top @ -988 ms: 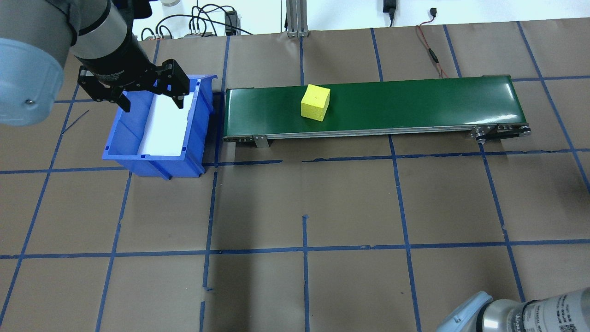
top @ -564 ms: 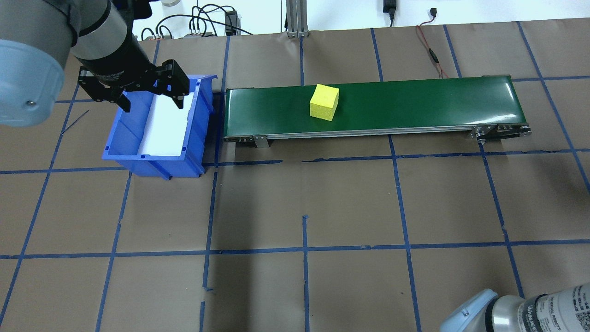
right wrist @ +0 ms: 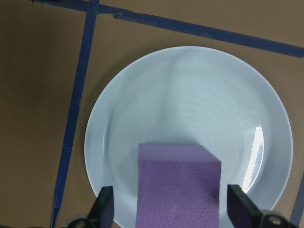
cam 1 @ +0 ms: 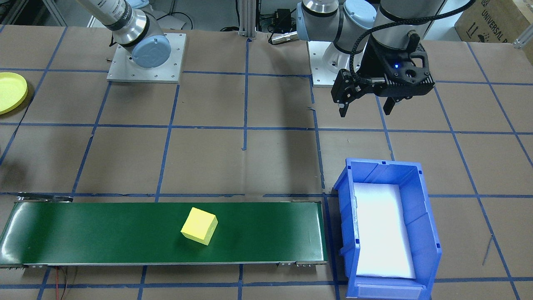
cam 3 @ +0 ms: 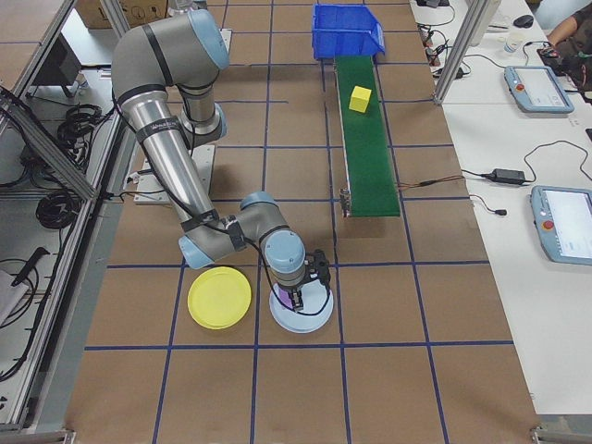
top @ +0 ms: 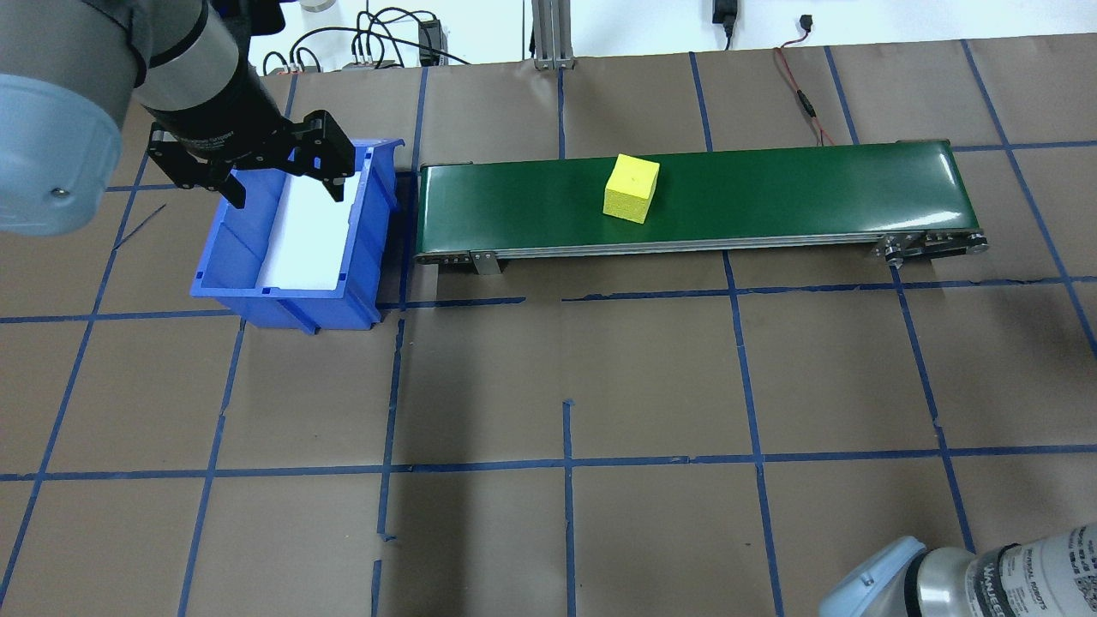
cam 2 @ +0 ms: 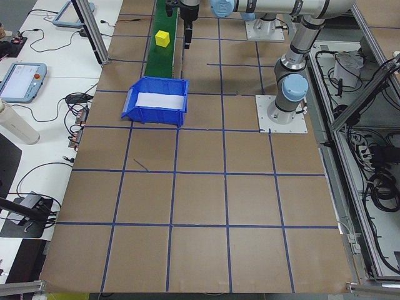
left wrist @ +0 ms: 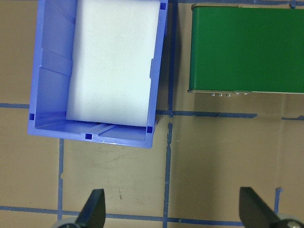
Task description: Move block left to right into plate
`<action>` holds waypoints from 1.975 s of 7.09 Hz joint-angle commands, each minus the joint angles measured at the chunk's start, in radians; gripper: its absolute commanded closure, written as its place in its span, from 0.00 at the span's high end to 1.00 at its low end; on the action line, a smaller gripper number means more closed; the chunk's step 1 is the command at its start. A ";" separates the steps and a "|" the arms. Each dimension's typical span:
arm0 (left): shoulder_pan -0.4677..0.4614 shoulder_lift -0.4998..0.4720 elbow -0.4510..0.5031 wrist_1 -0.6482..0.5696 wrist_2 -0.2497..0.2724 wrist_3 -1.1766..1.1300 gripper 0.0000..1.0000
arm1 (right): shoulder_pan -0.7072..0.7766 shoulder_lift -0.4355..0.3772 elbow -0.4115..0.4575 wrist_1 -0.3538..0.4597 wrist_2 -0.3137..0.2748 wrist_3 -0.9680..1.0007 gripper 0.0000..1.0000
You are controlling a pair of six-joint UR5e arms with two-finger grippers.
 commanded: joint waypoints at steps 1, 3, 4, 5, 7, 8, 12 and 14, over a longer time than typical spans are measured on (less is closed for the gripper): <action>0.000 0.000 -0.001 0.000 0.001 0.001 1.00 | 0.003 -0.011 -0.002 -0.017 0.020 0.006 1.00; 0.000 0.000 -0.001 0.000 0.001 0.001 1.00 | 0.117 -0.130 -0.005 0.043 -0.006 0.212 1.00; 0.000 0.000 -0.003 0.000 0.001 0.001 1.00 | 0.233 -0.219 -0.010 0.155 -0.023 0.347 1.00; 0.000 0.000 -0.003 0.000 0.001 0.001 1.00 | 0.321 -0.252 -0.025 0.207 -0.024 0.486 1.00; -0.003 0.000 -0.003 -0.001 0.003 0.000 1.00 | 0.537 -0.253 -0.044 0.226 0.026 0.738 1.00; -0.005 0.000 -0.003 -0.001 0.003 0.000 1.00 | 0.640 -0.250 -0.044 0.220 0.043 0.888 1.00; -0.006 0.000 -0.004 0.000 0.003 0.001 1.00 | 0.822 -0.182 -0.044 0.158 0.100 1.268 1.00; -0.008 0.000 -0.003 0.000 0.004 -0.002 1.00 | 0.872 -0.126 -0.048 0.090 0.152 1.430 1.00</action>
